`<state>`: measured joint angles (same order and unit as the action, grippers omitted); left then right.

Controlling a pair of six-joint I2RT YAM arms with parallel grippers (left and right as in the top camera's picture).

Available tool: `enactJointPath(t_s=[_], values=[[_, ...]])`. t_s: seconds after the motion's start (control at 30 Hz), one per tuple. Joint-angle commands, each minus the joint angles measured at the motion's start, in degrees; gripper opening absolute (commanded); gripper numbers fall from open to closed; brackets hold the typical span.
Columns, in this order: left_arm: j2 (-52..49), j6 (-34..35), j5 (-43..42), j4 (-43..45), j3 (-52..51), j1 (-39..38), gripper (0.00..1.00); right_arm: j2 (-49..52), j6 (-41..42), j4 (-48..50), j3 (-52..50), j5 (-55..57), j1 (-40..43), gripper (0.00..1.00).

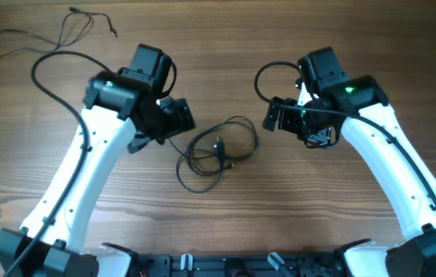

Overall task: Untangle cables
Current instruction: 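Move the left gripper back toward the remaining cable pile at center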

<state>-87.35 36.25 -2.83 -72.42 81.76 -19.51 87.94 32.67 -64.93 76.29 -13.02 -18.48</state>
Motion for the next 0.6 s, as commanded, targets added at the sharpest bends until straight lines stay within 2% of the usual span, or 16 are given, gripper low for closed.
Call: enactJointPath(t_s=[0.0,0.07,0.27,0.43,0.57], values=[[-0.63,2.21,-1.86,7.87,-6.25,-0.26,1.00,0.79,-0.98,-0.74,-0.04,0.57,0.13,1.00],[-0.63,2.19,-4.59,10.21,-7.19,-0.26,1.00,0.79,-1.66,-0.72,-0.04,0.59,0.13,1.00],[-0.90,3.48,-4.46,15.91,-7.93,-0.26,1.00,0.79,-1.60,-0.17,-0.04,1.90,0.13,1.00],[-2.01,7.48,0.04,16.20,-12.09,-0.26,1.00,0.79,-0.96,-0.87,-0.04,7.19,0.90,1.00],[-2.84,7.96,2.27,17.90,-18.14,-0.24,1.00,0.79,-0.96,-0.96,-0.04,7.45,2.01,1.00]])
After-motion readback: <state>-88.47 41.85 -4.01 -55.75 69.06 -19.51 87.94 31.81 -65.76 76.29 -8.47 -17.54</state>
